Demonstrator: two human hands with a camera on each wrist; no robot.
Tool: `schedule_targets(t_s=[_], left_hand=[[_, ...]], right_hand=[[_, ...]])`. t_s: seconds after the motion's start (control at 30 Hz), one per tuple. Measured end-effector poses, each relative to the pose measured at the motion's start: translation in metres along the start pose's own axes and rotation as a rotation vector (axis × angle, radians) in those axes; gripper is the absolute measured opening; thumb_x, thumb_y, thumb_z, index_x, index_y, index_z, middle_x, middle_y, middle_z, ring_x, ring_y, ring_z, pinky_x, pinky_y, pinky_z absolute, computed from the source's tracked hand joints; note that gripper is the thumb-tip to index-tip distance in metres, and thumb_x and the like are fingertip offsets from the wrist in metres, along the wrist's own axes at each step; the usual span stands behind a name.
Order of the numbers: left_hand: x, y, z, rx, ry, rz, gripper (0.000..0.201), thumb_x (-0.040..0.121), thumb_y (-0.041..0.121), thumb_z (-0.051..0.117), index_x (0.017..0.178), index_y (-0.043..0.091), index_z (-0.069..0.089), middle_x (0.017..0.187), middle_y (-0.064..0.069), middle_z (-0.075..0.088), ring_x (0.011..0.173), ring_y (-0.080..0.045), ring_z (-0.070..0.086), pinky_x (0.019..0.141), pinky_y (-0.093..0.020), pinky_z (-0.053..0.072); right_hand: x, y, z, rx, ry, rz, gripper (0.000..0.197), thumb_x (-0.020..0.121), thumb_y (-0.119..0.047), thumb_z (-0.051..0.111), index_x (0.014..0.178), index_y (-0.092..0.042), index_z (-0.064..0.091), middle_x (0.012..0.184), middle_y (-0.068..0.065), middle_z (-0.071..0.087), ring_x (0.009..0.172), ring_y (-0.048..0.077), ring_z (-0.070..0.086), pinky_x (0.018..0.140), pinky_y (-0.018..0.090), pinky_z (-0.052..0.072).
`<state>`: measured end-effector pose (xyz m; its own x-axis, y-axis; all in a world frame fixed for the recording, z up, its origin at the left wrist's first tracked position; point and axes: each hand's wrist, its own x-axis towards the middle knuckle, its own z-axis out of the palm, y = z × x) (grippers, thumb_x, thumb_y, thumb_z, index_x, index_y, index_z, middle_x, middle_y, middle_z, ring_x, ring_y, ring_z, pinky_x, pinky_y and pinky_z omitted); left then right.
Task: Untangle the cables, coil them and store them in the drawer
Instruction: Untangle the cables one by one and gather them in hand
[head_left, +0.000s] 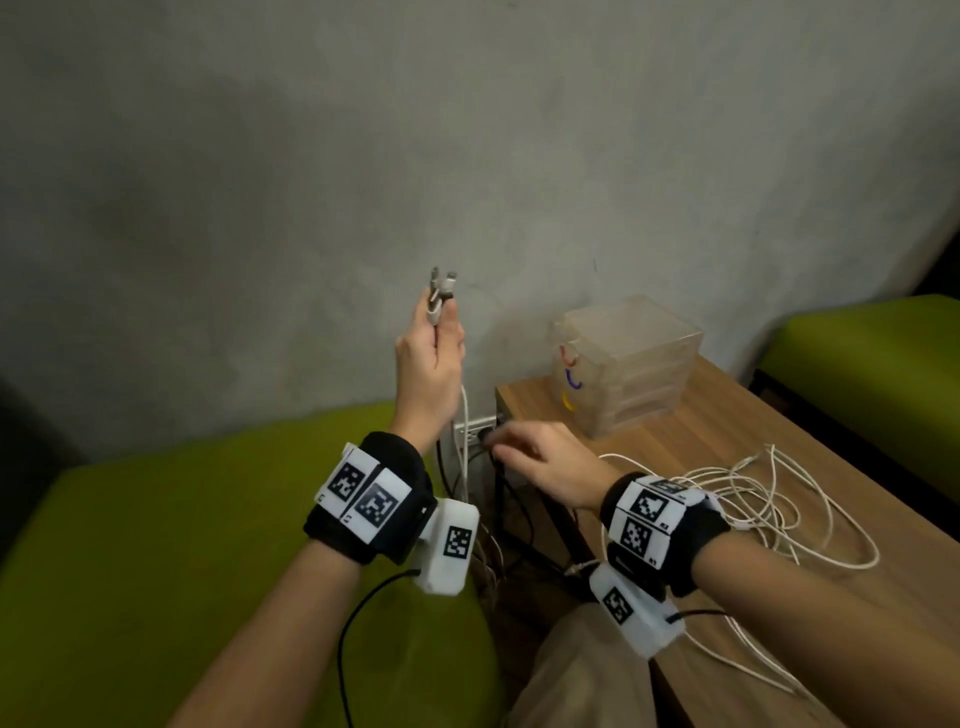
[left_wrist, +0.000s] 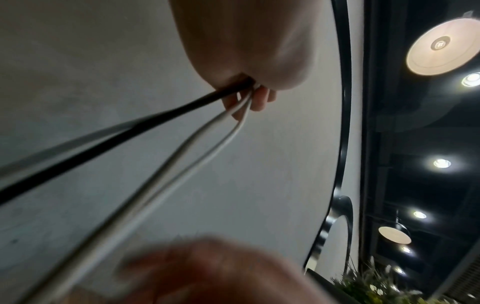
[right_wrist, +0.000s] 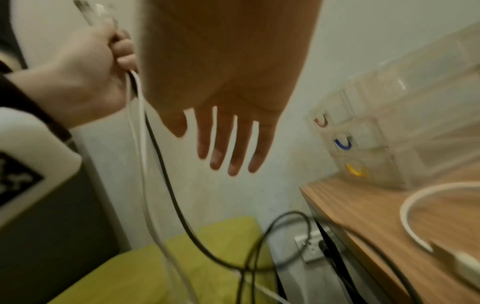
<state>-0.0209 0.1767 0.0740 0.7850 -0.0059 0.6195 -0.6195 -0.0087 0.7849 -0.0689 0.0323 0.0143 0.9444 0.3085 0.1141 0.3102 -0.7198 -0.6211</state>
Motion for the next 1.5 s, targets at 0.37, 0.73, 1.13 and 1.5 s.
schedule_targets(t_s=[0.37, 0.73, 1.13, 1.5], left_hand=[[-0.007, 0.019, 0.034, -0.101, -0.097, -0.073, 0.028, 0.099, 0.026, 0.029, 0.072, 0.023, 0.036, 0.044, 0.013, 0.04, 0.037, -0.002, 0.031, 0.038, -0.02, 0.029], [-0.017, 0.005, 0.048, -0.114, -0.169, -0.1, 0.025, 0.093, 0.034, 0.033, 0.092, 0.011, 0.042, 0.054, 0.013, 0.039, 0.043, -0.003, 0.033, 0.044, -0.018, 0.029], [0.004, 0.024, 0.032, -0.239, -0.079, -0.068, 0.025, 0.097, 0.029, 0.029, 0.078, 0.019, 0.044, 0.045, 0.015, 0.032, 0.041, 0.0, 0.026, 0.04, -0.014, 0.025], [-0.029, -0.005, 0.056, -0.059, -0.258, -0.129, 0.022, 0.094, 0.032, 0.033, 0.073, 0.028, 0.04, 0.053, 0.014, 0.037, 0.046, -0.002, 0.031, 0.049, -0.024, 0.028]], right_hand=[[-0.003, -0.012, 0.007, 0.008, -0.073, -0.015, 0.027, 0.098, -0.018, 0.04, 0.091, 0.0, 0.06, 0.092, 0.016, 0.068, 0.085, 0.026, 0.063, 0.074, 0.03, 0.046], [-0.004, -0.001, -0.025, 0.067, 0.094, -0.039, 0.037, 0.089, -0.04, 0.05, 0.112, -0.012, 0.056, 0.105, 0.008, 0.066, 0.093, 0.019, 0.062, 0.084, 0.039, 0.052], [-0.027, 0.012, 0.019, 0.065, 0.044, 0.056, 0.027, 0.1, -0.025, 0.034, 0.075, -0.019, 0.041, 0.071, 0.01, 0.054, 0.065, 0.025, 0.053, 0.065, 0.037, 0.041], [-0.048, 0.07, -0.008, -0.286, -0.267, 0.296, 0.036, 0.081, -0.009, 0.057, 0.117, -0.011, 0.053, 0.111, 0.011, 0.061, 0.099, 0.025, 0.058, 0.088, 0.039, 0.05]])
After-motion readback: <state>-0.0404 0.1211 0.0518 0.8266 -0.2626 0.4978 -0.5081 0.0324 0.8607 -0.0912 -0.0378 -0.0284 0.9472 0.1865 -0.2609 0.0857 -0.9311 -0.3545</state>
